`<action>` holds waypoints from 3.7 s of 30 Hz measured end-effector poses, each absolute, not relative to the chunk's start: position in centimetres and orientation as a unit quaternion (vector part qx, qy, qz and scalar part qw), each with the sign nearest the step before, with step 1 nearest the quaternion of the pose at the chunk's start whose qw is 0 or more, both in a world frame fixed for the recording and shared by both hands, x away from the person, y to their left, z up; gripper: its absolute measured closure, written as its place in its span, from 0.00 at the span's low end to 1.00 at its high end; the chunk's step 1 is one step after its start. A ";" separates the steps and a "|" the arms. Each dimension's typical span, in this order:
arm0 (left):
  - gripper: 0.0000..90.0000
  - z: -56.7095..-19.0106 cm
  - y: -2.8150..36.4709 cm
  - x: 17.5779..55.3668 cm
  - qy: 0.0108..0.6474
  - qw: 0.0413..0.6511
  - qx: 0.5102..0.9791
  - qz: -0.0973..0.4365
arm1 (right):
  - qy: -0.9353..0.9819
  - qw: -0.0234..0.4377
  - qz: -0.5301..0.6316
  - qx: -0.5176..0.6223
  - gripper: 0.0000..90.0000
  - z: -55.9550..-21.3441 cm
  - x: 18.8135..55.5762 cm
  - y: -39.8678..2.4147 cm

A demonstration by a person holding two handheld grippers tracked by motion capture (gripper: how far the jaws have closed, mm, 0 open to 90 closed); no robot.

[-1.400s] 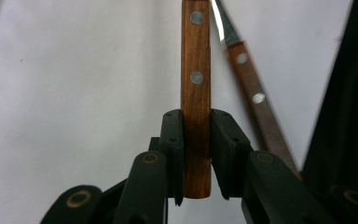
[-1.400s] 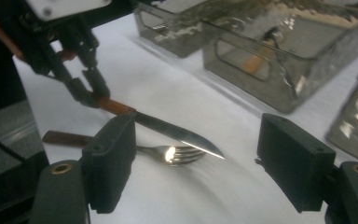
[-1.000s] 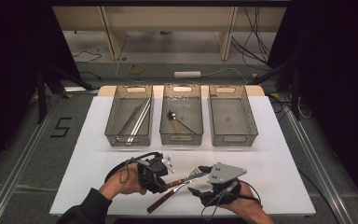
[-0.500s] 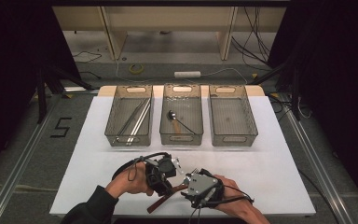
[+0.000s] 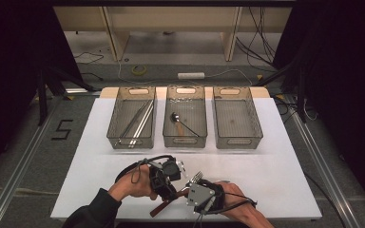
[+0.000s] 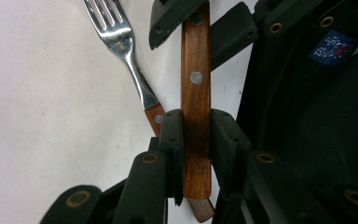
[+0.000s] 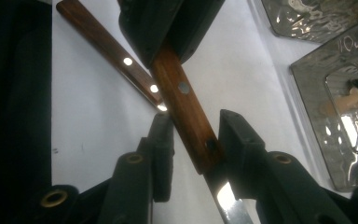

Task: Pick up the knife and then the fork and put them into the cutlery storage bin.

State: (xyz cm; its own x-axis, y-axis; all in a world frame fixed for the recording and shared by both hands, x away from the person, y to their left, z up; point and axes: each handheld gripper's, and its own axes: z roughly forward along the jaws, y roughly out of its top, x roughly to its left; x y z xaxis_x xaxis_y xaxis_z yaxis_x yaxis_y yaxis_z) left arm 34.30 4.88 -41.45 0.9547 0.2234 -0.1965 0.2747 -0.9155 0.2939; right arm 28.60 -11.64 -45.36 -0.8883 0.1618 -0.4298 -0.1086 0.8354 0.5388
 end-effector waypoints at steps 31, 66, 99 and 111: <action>0.27 -39.3 9.4 34.4 0.258 0.330 0.907 0.049 | 0.920 0.264 0.279 0.071 0.87 -43.7 31.1 -16.4; 0.18 -42.9 12.1 32.5 0.327 0.401 0.849 0.107 | 0.816 0.211 0.406 0.353 0.87 -35.4 45.1 -21.3; 0.17 -42.8 12.8 31.2 0.327 0.430 0.833 0.123 | 0.764 0.210 0.401 0.460 0.86 -36.2 52.8 -21.0; 0.17 -42.8 13.0 31.0 0.325 0.440 0.827 0.125 | 0.755 0.210 0.393 0.480 0.86 -37.4 53.8 -21.3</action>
State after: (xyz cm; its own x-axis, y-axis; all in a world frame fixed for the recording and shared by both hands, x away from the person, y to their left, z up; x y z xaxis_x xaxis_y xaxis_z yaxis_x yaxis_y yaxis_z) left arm 30.96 12.96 -42.78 0.7570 0.6484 -0.0803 0.4286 -0.4001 0.8101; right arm 53.81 -21.27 -37.37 -0.4508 0.8906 0.0605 0.5602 0.2295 0.7959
